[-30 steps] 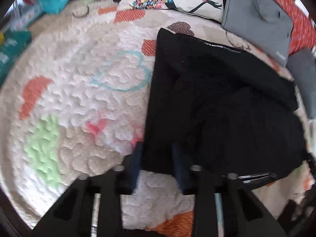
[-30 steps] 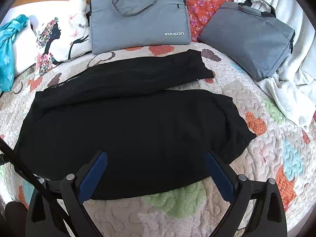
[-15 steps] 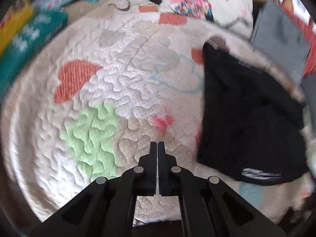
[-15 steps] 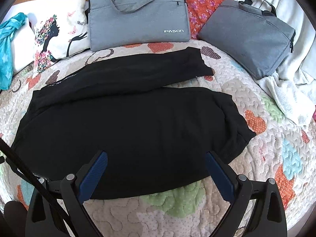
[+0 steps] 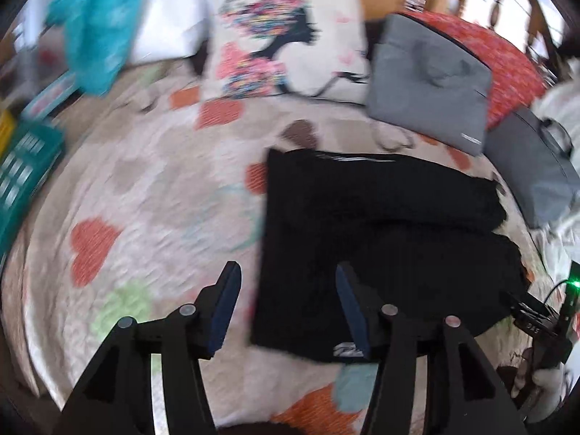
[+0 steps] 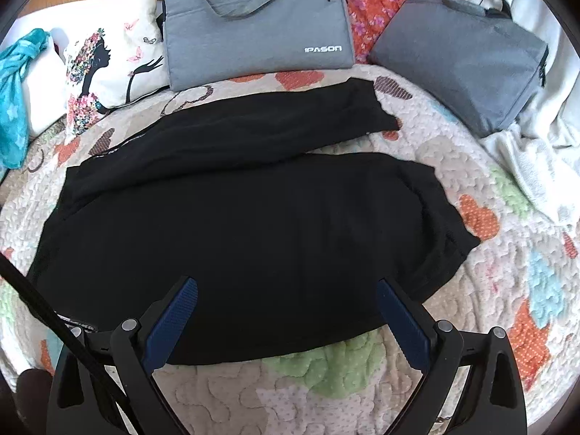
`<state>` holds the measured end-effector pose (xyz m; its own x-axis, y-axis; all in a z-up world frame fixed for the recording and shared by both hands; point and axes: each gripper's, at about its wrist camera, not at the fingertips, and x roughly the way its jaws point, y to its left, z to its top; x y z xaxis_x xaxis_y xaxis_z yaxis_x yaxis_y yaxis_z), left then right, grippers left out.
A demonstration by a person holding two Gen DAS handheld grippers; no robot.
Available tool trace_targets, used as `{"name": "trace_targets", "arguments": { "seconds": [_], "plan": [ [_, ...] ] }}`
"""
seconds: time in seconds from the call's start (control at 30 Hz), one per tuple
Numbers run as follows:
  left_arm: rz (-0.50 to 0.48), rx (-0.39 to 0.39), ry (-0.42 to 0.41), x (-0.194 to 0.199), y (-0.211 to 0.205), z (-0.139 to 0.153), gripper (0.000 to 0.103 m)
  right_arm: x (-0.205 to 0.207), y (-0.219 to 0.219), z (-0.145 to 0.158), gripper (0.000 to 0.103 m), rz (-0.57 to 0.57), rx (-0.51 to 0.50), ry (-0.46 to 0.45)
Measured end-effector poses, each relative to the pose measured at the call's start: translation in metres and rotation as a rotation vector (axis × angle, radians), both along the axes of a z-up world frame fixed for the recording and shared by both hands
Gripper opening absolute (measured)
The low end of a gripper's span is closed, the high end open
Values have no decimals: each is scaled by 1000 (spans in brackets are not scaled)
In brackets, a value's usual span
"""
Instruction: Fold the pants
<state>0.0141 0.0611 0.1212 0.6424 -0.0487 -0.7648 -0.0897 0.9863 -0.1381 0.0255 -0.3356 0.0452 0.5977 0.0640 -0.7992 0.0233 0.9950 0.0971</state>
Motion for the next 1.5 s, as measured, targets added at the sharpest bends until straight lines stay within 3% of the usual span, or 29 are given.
{"name": "trace_targets", "arguments": {
  "seconds": [0.2,0.37,0.47,0.63,0.87,1.13,1.33,1.5],
  "plan": [
    [-94,-90,22,51,-21,7,54,5,-17,-1,101,16,116,40],
    [-134,-26,40,102,-25,2,59,34,-37,21,101,36,99,8],
    [-161,-7,60,131,-23,-10,59,74,-46,32,101,100,81,-1],
    [-211,-50,134,187,-25,-37,59,152,-46,33,100,205,12,45],
    [-283,-12,192,245,-35,-62,59,244,-39,28,100,323,-42,92],
    [-318,31,200,273,-41,-82,59,299,-21,14,100,401,-114,134],
    [-339,40,180,276,-47,-88,70,311,-9,1,100,462,-170,150],
    [-369,53,173,279,-54,-91,83,319,-7,-3,100,480,-158,158]
  ]
}}
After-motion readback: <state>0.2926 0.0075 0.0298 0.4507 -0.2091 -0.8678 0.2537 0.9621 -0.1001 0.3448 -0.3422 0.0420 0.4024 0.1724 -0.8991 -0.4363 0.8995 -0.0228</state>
